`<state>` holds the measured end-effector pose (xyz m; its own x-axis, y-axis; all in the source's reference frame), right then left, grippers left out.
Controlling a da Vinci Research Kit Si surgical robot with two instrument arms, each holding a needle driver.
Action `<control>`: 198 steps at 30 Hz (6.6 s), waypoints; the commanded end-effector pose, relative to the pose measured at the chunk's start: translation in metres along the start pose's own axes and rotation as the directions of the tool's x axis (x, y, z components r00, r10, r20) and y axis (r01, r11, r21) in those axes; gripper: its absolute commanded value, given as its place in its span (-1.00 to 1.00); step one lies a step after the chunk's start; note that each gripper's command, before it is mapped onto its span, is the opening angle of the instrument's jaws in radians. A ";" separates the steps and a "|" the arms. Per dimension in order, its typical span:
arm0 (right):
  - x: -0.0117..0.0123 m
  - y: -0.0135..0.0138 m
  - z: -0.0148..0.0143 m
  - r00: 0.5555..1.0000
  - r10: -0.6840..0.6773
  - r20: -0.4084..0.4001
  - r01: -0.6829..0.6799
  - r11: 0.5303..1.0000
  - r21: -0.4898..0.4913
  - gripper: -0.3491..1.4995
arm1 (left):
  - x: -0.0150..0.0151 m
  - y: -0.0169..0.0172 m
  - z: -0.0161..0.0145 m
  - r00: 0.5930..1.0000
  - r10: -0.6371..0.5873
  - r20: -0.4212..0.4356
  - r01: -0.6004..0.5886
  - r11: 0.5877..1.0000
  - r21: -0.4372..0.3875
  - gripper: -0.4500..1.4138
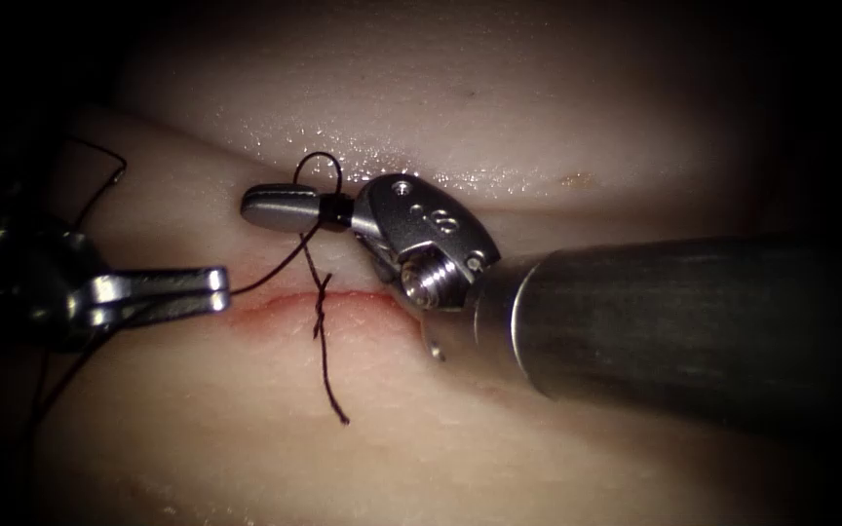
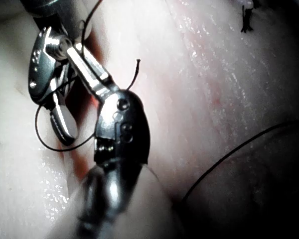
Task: Wound Closure
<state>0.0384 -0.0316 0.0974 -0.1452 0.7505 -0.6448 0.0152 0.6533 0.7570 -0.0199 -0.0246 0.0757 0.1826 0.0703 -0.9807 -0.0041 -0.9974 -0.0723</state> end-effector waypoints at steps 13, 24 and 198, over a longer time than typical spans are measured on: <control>0.0023 -0.0010 0.0009 0.994 0.070 -0.088 -0.052 0.981 0.187 -1.00 | -0.0056 -0.0004 -0.0028 0.962 -0.171 0.213 0.137 0.977 0.164 -1.00; 0.0030 -0.0021 -0.0007 0.992 0.106 -0.065 -0.090 0.973 0.214 -1.00 | -0.0098 -0.0015 -0.0041 0.935 -0.198 0.294 0.143 0.970 0.197 -1.00; 0.0002 0.0101 0.0016 0.536 -0.661 0.526 0.125 0.678 0.724 -1.00 | 0.0082 0.0247 0.0077 0.950 -0.126 0.285 0.136 0.991 -0.014 -1.00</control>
<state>0.0393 -0.0248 0.1042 0.4343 0.0225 -0.9005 0.7072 0.6106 0.3564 -0.0256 -0.0478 0.0640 -0.1073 0.1954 -0.9748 0.0323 -0.9793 -0.1999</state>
